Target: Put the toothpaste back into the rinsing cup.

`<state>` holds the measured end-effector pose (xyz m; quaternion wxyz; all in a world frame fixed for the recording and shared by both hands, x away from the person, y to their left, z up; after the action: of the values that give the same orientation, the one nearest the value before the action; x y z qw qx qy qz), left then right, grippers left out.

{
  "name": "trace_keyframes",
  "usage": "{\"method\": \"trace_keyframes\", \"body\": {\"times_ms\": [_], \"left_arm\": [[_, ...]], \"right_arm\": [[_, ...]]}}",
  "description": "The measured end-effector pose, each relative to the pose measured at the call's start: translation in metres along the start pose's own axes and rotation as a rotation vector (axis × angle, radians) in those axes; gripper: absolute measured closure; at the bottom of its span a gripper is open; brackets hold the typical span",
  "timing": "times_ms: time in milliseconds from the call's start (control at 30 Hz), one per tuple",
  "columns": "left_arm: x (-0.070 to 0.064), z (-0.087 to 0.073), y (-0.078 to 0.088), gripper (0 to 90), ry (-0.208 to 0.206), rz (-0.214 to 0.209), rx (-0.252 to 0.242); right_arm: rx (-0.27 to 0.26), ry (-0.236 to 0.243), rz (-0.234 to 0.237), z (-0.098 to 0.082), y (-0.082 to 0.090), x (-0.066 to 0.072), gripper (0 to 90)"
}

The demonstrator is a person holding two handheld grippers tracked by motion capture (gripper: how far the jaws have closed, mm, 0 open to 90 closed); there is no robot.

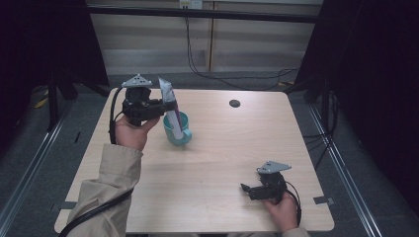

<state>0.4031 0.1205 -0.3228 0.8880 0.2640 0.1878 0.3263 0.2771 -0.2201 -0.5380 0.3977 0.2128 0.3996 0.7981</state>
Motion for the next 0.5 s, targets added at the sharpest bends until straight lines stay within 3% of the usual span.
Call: {"method": "trace_keyframes", "body": {"times_ms": [500], "left_arm": [[0.016, 0.007, -0.018, 77.6, 0.041, 0.065, -0.010]], "right_arm": [[-0.001, -0.001, -0.001, 0.000, 0.000, 0.000, 13.5]]}}
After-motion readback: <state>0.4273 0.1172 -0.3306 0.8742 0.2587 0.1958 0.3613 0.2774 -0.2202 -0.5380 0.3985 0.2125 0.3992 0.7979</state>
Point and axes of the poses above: each handheld gripper's, and its own axes: y roughly backward along the jaws, z roughly out of its top, x roughly to its left, the point moved 4 cm from there along -y, roughly forward along the jaws, and after that the axes turned 10 degrees about x, right-handed, at the moved point
